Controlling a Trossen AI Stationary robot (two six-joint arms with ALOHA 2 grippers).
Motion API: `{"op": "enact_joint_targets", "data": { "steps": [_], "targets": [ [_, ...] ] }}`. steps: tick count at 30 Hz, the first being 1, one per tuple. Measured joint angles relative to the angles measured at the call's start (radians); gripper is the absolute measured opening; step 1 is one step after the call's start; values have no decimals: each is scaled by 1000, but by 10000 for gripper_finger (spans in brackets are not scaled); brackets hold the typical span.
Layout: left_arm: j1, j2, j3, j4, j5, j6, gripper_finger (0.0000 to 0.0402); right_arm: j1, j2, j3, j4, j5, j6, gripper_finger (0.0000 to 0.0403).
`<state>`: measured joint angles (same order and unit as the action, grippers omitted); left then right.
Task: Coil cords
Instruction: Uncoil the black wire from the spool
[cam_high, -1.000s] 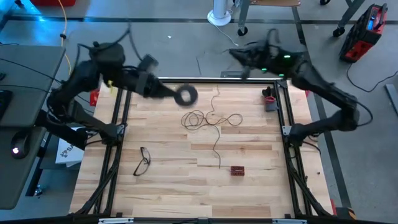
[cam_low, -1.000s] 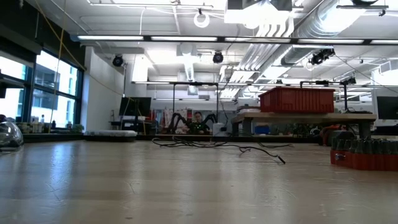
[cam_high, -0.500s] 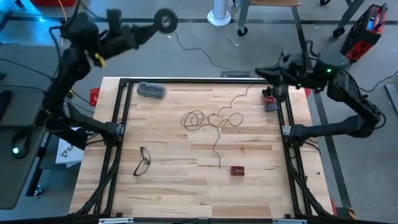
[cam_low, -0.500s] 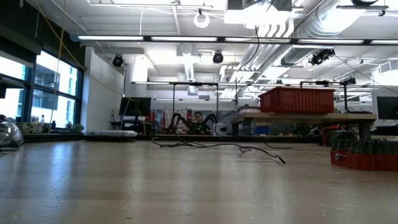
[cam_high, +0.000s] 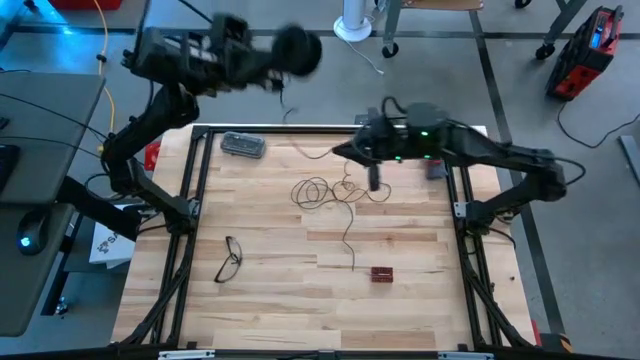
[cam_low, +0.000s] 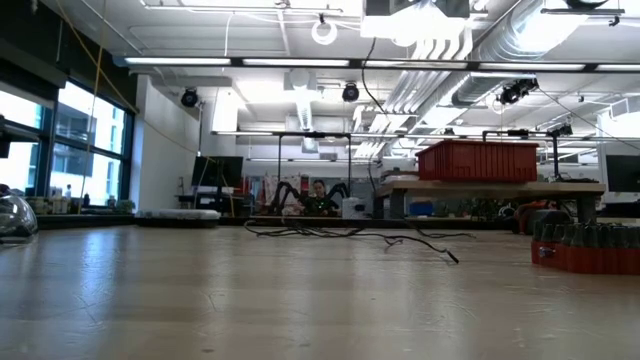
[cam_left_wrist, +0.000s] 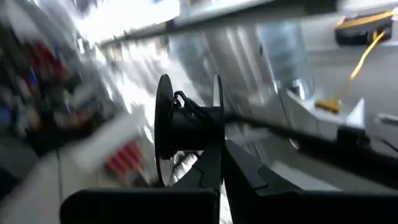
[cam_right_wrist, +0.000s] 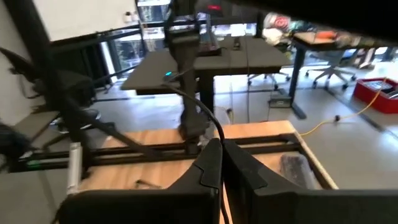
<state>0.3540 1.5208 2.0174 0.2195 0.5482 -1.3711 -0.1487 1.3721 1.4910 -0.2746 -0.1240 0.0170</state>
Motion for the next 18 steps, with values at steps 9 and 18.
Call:
{"op": "enact_joint_targets", "data": {
  "steps": [9, 18],
  "targets": [
    [-224, -1, 0, -287, 101, 9, 0, -138, 72, 0, 111, 15, -23, 0],
    [-335, -18, 0, -514, 101, 91, 0, -348, -75, 0, 45, 36, -106, 0]
  ]
}}
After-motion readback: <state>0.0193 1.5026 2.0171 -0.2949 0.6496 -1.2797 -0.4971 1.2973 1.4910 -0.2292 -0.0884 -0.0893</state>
